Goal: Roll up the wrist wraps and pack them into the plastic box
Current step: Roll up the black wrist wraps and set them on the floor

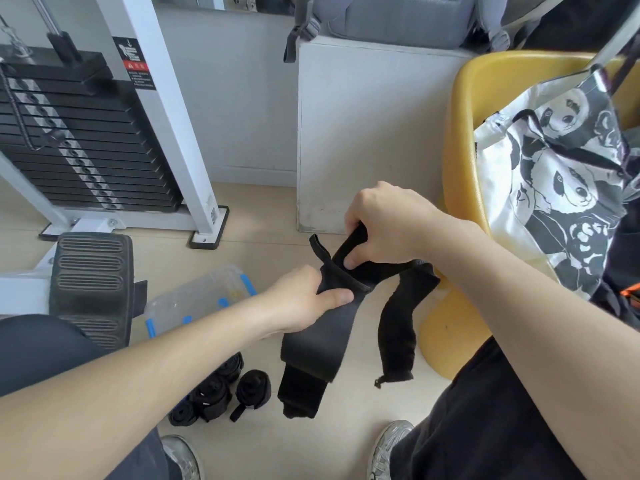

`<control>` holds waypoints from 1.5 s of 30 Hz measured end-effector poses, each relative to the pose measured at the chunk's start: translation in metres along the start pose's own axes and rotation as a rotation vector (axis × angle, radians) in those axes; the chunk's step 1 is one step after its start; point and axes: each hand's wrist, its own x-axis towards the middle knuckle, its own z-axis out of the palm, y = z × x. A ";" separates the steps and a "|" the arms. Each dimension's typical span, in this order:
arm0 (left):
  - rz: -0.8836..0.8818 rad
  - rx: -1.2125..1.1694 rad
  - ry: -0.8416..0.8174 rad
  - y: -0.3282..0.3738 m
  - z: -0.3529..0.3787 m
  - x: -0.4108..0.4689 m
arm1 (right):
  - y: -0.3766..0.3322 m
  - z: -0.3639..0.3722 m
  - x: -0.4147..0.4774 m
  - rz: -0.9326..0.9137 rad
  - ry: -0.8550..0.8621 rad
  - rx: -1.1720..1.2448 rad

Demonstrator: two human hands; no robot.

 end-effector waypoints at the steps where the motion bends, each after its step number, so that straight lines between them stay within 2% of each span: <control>1: -0.044 -0.048 -0.042 -0.002 0.002 -0.002 | 0.000 0.001 0.000 0.000 -0.004 0.003; 4: -0.123 -0.301 -0.315 -0.006 0.008 -0.010 | -0.005 0.009 -0.002 -0.029 -0.108 0.104; 6: -0.055 -0.324 -0.345 -0.008 0.010 -0.012 | -0.011 0.013 -0.004 -0.069 -0.167 0.153; 11: 0.111 -0.358 -0.119 -0.007 0.006 -0.004 | -0.014 0.008 -0.005 -0.081 -0.119 0.177; 14: 0.054 -0.292 0.029 -0.005 0.006 -0.001 | -0.013 0.005 -0.007 -0.058 -0.125 0.184; 18: -0.117 -0.181 0.261 0.001 0.010 -0.003 | -0.003 0.005 -0.014 0.051 -0.387 0.162; 21: -0.158 -0.334 0.413 0.003 0.008 -0.001 | 0.009 0.008 -0.017 0.145 -0.548 0.070; 24: -0.260 -0.529 0.418 -0.004 -0.001 0.010 | 0.022 0.012 -0.014 0.245 -0.484 0.026; 26: -0.320 -0.689 0.328 -0.007 -0.005 0.013 | 0.027 0.009 -0.012 0.293 -0.325 0.034; 28: -0.356 -0.753 0.193 -0.008 -0.006 0.013 | 0.027 0.003 -0.010 0.315 -0.171 0.099; 31: -0.333 -0.659 0.009 -0.009 0.000 0.006 | 0.016 -0.003 -0.007 0.312 -0.067 0.257; 34: -0.165 -0.443 -0.027 -0.004 0.002 0.001 | -0.001 0.000 -0.006 0.285 -0.131 0.236; 38: 0.060 -0.094 0.187 0.012 -0.010 -0.003 | -0.028 0.009 -0.005 0.283 -0.195 0.227; 40: 0.130 -0.011 0.289 0.019 -0.015 -0.004 | -0.038 0.015 -0.004 0.263 -0.185 0.254; 43: 0.156 0.052 0.352 0.023 -0.025 -0.004 | -0.044 0.016 -0.005 0.242 -0.115 0.284; 45: 0.091 0.026 0.349 0.024 -0.034 -0.004 | -0.040 0.009 -0.006 0.245 -0.097 0.386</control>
